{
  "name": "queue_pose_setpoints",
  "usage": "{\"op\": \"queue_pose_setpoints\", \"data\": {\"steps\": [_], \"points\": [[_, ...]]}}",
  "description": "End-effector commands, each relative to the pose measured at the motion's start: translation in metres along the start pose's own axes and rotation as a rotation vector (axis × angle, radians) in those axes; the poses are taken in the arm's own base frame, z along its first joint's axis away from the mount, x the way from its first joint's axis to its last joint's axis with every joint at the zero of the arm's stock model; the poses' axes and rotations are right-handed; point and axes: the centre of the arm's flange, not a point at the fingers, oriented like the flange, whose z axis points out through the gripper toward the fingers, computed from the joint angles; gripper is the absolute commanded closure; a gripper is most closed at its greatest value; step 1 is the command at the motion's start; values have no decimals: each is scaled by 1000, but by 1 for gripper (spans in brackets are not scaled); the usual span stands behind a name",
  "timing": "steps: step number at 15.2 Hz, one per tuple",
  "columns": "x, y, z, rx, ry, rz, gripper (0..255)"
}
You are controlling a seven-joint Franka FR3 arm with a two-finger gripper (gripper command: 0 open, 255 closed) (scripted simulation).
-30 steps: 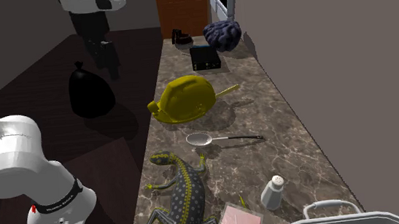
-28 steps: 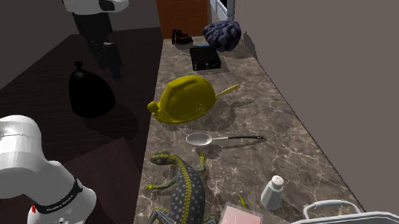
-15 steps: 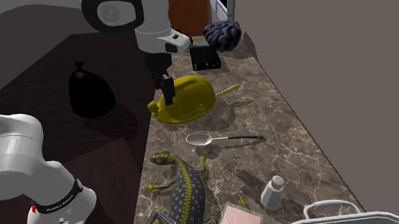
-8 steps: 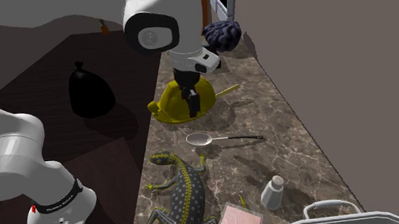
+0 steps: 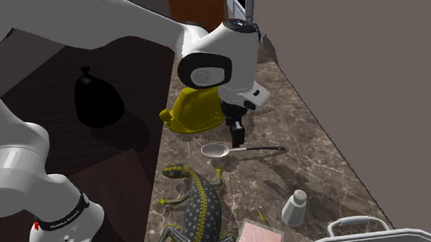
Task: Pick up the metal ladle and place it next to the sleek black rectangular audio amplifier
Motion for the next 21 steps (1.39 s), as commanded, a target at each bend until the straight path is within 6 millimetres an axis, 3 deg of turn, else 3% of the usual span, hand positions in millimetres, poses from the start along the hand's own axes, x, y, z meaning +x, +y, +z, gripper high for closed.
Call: {"op": "queue_pose_setpoints", "data": {"steps": [1,3,11,18,19,21], "points": [[18,13,11,7,6,45,0],[31,23,20,12,10,77,0],[31,23,60,12,10,77,0],[32,23,60,12,9,77,0],[32,23,60,12,9,77,255],[32,23,60,12,9,77,255]]}}
